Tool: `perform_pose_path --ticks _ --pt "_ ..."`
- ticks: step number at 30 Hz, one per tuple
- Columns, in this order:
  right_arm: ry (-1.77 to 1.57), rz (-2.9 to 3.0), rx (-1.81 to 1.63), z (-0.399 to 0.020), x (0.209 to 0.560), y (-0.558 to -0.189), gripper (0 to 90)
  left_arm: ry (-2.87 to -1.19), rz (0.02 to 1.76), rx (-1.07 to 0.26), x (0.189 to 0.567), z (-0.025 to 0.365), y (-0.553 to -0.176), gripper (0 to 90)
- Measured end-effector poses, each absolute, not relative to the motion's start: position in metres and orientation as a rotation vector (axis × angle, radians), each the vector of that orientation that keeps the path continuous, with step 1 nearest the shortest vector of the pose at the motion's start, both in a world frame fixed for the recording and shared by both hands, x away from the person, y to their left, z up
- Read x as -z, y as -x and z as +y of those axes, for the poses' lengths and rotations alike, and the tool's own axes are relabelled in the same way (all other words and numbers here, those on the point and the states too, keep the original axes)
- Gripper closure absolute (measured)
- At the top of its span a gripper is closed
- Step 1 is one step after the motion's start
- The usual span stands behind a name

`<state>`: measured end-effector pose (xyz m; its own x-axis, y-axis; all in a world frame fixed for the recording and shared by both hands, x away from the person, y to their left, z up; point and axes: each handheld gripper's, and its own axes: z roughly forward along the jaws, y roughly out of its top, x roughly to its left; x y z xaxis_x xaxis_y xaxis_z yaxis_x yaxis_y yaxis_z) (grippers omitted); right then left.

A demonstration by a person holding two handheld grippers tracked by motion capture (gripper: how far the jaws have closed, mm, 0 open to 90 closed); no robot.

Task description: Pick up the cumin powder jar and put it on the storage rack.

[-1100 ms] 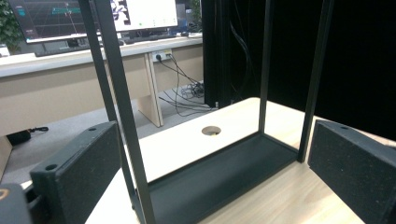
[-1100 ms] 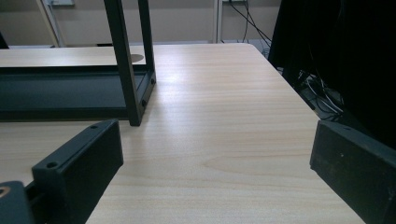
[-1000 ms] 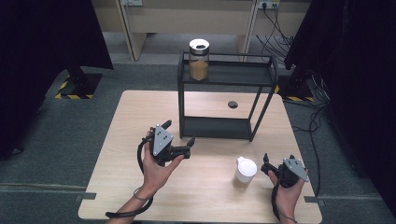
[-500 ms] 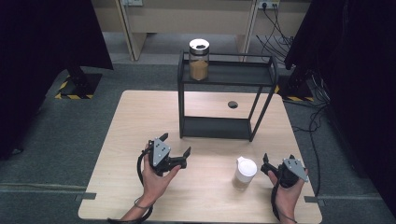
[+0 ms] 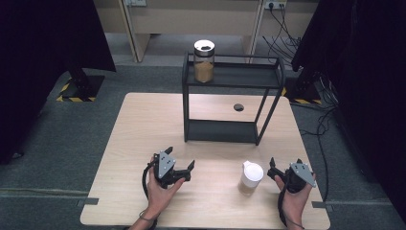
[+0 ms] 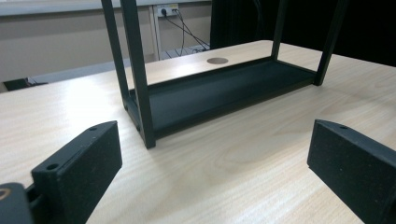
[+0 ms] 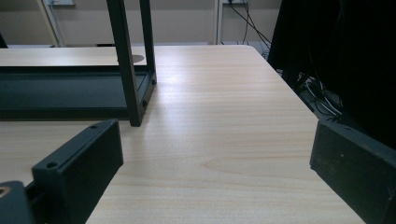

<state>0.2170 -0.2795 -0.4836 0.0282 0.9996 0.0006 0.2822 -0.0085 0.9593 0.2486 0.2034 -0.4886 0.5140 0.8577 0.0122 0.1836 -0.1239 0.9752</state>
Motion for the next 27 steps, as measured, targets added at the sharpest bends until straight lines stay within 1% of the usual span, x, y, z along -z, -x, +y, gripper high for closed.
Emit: perform_pose_path --ticks 7,10,27 --pt "-1.431 1.393 -1.043 -0.2796 0.4839 -0.2168 2.6 -1.632 0.926 -0.717 0.4951 0.2029 -0.2485 2.6" --pt "-1.430 1.392 -1.044 -0.2796 0.4840 -0.2167 2.6 -1.635 0.929 -0.711 0.4945 0.2023 -0.2482 3.8" --pt "-1.431 1.397 -1.047 -0.2805 0.4836 -0.2170 2.5 -1.657 0.942 -0.702 0.4907 0.2000 -0.2490 3.3"
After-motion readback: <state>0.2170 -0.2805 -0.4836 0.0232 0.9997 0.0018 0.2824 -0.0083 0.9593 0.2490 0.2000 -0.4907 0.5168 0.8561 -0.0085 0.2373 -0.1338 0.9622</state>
